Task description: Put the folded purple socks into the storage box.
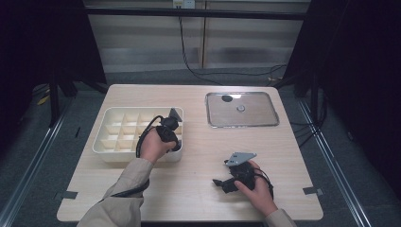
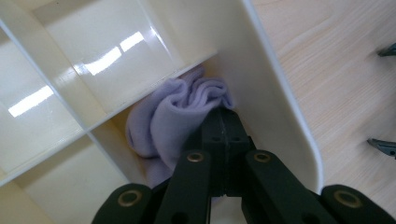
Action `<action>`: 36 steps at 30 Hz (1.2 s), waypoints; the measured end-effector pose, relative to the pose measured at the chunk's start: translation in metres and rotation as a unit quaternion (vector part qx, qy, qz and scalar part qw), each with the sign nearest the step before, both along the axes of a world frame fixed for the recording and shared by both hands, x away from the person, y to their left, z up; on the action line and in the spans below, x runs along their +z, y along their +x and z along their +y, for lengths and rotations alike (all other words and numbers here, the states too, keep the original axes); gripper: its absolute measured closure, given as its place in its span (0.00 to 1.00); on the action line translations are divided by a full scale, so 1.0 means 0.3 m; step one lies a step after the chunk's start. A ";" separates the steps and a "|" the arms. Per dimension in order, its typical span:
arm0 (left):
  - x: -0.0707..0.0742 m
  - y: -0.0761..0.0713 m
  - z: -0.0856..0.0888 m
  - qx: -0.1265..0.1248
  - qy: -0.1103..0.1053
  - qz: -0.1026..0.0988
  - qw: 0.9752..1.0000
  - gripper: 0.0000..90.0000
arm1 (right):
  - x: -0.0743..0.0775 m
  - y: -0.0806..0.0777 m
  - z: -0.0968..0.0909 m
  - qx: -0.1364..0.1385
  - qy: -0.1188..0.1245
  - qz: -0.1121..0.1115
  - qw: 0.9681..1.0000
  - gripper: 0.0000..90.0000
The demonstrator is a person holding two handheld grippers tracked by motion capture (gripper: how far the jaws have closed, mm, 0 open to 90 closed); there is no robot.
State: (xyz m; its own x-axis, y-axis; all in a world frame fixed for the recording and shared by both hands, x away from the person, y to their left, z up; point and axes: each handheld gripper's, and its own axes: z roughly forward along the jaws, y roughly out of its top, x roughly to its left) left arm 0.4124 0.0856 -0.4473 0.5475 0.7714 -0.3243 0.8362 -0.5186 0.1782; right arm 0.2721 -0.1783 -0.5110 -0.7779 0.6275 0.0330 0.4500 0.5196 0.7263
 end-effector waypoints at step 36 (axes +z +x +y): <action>0.157 -0.012 0.068 0.011 -0.022 -0.036 0.999 0.72 | 0.000 0.000 0.000 0.000 0.000 0.000 1.000 0.15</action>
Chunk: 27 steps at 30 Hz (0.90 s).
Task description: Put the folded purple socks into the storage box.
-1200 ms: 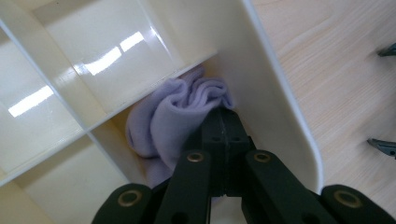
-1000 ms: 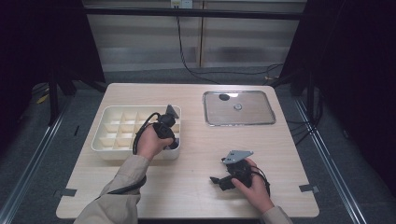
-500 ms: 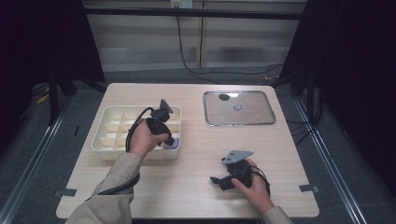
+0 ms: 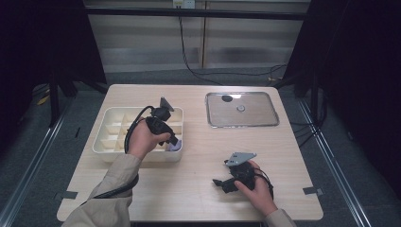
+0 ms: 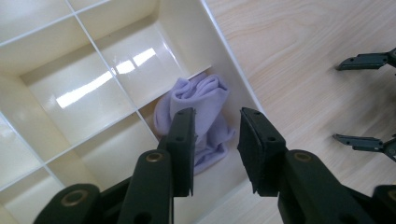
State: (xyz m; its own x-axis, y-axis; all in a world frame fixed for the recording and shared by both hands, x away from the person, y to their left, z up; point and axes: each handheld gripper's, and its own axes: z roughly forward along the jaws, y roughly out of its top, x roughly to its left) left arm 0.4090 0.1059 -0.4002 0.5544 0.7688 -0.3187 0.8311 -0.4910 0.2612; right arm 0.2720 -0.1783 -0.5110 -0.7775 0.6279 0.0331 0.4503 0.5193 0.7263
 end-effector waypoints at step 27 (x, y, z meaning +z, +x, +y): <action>0.028 -0.024 -0.015 -0.015 -0.012 -0.019 1.000 0.44 | 0.000 0.000 0.000 0.000 0.000 0.001 1.000 0.15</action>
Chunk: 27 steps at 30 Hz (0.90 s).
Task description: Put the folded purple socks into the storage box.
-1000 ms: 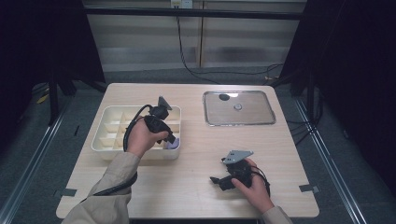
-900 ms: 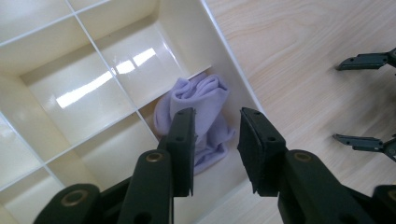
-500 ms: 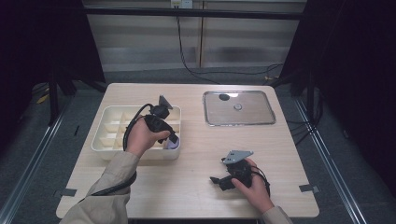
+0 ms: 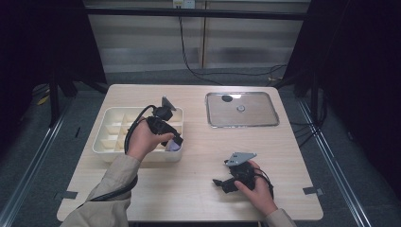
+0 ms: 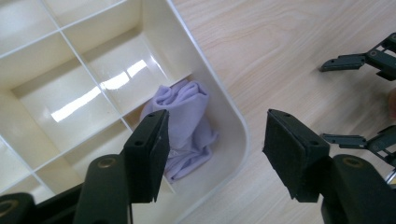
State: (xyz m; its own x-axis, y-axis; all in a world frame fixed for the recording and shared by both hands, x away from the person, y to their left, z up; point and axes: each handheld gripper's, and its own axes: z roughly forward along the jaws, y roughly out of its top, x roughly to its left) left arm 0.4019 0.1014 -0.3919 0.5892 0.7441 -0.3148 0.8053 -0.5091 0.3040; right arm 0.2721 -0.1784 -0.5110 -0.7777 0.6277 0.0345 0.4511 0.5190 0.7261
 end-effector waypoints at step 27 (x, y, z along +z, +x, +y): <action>0.002 -0.048 0.035 -0.014 -0.003 -0.015 1.000 0.35 | 0.000 0.000 0.000 0.000 0.000 0.000 1.000 0.15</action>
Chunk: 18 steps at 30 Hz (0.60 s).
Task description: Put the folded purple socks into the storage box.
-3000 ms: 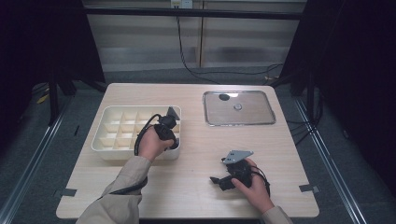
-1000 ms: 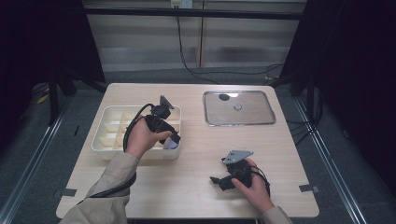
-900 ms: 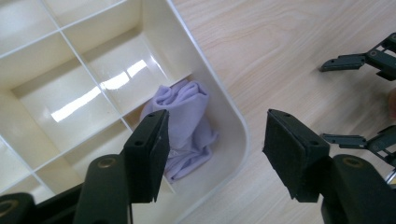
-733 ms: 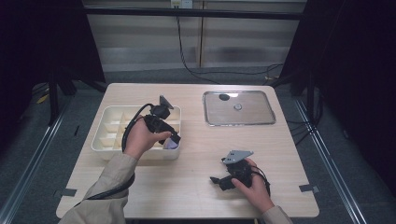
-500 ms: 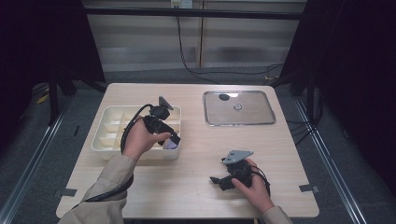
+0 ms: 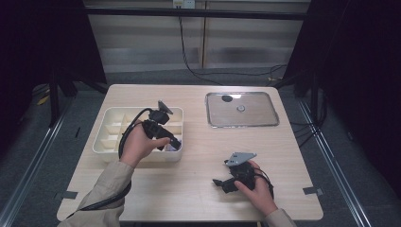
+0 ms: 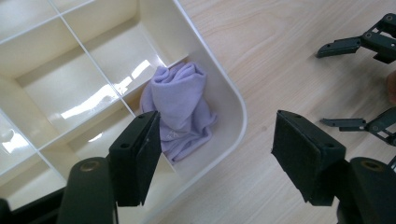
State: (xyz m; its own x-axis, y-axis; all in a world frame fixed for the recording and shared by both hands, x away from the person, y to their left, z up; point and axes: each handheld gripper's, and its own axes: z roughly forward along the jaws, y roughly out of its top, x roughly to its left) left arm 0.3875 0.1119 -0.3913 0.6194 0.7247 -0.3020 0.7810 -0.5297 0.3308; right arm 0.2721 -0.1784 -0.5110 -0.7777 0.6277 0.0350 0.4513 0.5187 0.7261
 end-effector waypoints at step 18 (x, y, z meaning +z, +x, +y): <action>-0.013 -0.033 0.019 -0.006 -0.009 -0.001 1.000 0.28 | 0.000 0.000 0.000 0.000 0.000 0.000 1.000 0.15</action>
State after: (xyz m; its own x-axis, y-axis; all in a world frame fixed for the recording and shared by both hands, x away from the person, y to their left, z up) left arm 0.3775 0.1177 -0.3951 0.6294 0.7114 -0.3127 0.7734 -0.5339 0.3418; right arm 0.2721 -0.1784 -0.5110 -0.7776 0.6278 0.0348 0.4513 0.5187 0.7261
